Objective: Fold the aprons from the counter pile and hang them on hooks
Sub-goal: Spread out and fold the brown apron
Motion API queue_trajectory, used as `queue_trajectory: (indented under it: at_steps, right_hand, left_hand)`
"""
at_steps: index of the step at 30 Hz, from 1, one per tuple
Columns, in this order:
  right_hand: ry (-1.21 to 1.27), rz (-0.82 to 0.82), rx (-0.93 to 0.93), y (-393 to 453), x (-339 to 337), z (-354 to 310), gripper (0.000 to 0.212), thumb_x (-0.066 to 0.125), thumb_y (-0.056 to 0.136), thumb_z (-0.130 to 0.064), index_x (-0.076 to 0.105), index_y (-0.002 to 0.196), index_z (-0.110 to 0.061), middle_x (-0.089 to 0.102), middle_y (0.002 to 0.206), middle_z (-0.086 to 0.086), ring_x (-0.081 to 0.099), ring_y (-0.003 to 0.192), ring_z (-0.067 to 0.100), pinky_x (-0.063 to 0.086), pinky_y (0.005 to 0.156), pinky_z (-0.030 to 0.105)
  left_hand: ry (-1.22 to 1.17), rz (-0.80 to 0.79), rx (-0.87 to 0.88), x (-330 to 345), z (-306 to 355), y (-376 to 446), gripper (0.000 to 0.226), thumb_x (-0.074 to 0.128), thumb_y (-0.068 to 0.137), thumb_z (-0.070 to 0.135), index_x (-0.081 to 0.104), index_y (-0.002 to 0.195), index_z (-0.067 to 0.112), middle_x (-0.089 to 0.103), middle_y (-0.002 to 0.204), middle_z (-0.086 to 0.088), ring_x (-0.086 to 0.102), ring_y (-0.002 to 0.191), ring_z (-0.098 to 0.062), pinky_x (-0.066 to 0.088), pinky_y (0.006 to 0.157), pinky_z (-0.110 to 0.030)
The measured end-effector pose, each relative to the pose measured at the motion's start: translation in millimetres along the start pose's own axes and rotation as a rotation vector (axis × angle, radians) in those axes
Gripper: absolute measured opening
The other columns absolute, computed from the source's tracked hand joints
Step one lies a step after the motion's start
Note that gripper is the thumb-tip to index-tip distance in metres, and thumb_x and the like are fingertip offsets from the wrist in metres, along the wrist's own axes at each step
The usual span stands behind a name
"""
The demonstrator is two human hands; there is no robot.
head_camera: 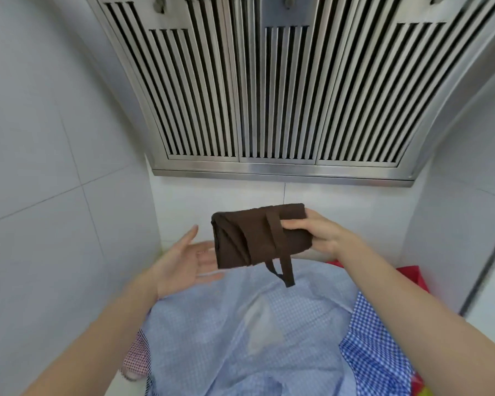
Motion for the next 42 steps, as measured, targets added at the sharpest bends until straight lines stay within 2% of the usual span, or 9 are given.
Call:
queue_trajectory:
  at_steps: [4,9,16,20,26,30,34,37,42]
  right_hand:
    - [-0.262,-0.138,0.045,-6.4,23.6,-5.3,0.022,0.063,0.084,0.001,0.063,0.101,-0.012,0.071,0.092,0.002,0.068,0.083,0.014,0.055,0.068,0.025]
    - [-0.257,-0.075,0.006,-4.5,27.4,-11.2,0.025,0.068,0.083,-0.007,0.064,0.106,-0.015,0.07,0.098,0.003,0.067,0.088,0.016,0.055,0.073,0.027]
    - [0.147,-0.104,0.025,-13.1,30.2,24.4,0.049,0.055,0.083,-0.042,0.059,0.113,-0.004,0.064,0.113,0.015,0.059,0.108,0.031,0.047,0.097,0.04]
    - [0.004,-0.269,0.103,-12.4,61.8,39.9,0.029,0.048,0.093,-0.027,0.059,0.101,-0.001,0.066,0.071,0.006,0.061,0.065,0.017,0.049,0.072,0.028]
    - [-0.297,-0.357,0.416,-22.5,18.6,67.7,0.048,0.04,0.097,-0.04,0.06,0.112,0.001,0.069,0.1,0.013,0.058,0.054,0.012,0.052,0.06,0.021]
    - [-0.308,0.231,0.151,1.2,-14.9,49.8,0.008,0.059,0.087,0.001,0.065,0.091,0.005,0.07,0.076,0.014,0.064,0.051,0.013,0.053,0.057,0.023]
    - [0.166,0.636,-0.09,3.8,-37.1,28.3,0.017,0.044,0.095,0.0,0.057,0.085,-0.006,0.062,0.076,0.01,0.062,0.066,0.018,0.05,0.057,0.022]
    - [0.644,0.487,-0.245,5.6,-27.7,11.8,0.02,0.049,0.097,-0.025,0.058,0.089,-0.009,0.069,0.077,0.002,0.068,0.066,0.011,0.052,0.065,0.021]
    - [0.207,0.095,-0.238,2.6,-11.5,-35.3,0.041,0.058,0.084,-0.034,0.058,0.117,-0.01,0.07,0.109,0.011,0.068,0.097,0.027,0.053,0.086,0.039]
  left_hand:
    - [0.499,-0.218,-0.028,54.0,36.8,-7.6,0.061,0.067,0.069,0.059,0.059,0.122,0.029,0.064,0.123,-0.002,0.062,0.11,-0.019,0.053,0.086,-0.031]
    - [1.074,0.016,0.006,80.5,60.5,9.3,0.047,0.076,0.077,0.025,0.057,0.12,0.017,0.065,0.115,-0.007,0.064,0.101,-0.02,0.052,0.091,-0.034]
    - [0.653,0.199,0.105,53.5,94.3,16.8,0.025,0.073,0.08,0.018,0.062,0.101,0.009,0.069,0.098,-0.011,0.066,0.086,-0.023,0.055,0.075,-0.03]
    - [0.585,0.219,0.118,51.3,106.2,20.3,0.031,0.071,0.08,0.022,0.061,0.105,0.009,0.068,0.104,-0.013,0.066,0.084,-0.023,0.055,0.074,-0.032]
    - [0.625,0.038,0.184,51.3,129.9,-1.2,0.096,0.093,0.017,0.05,0.065,0.101,0.013,0.073,0.096,-0.008,0.071,0.081,-0.02,0.059,0.069,-0.028]
    - [0.697,-0.159,0.174,88.3,112.2,-7.5,0.068,0.092,0.045,0.036,0.064,0.104,0.014,0.073,0.099,-0.005,0.07,0.086,-0.017,0.057,0.073,-0.025]
    - [0.615,-0.272,0.165,112.0,85.4,-11.0,0.04,0.082,0.067,0.026,0.066,0.1,0.014,0.073,0.094,-0.002,0.07,0.083,-0.013,0.056,0.072,-0.023]
    - [0.336,-0.09,0.268,95.0,88.1,-4.1,0.017,0.066,0.085,0.021,0.063,0.1,0.012,0.074,0.086,-0.002,0.07,0.077,-0.012,0.057,0.071,-0.022]
    - [0.296,0.199,0.212,39.9,95.0,2.6,0.035,0.062,0.088,0.025,0.06,0.117,0.007,0.071,0.099,-0.009,0.067,0.088,-0.022,0.055,0.081,-0.032]
Point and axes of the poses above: each hand's wrist, its own y-axis towards the middle knuckle, its own x-axis out of the palm, z = x × y, the point moved 8 cm from there along y, towards the middle knuckle
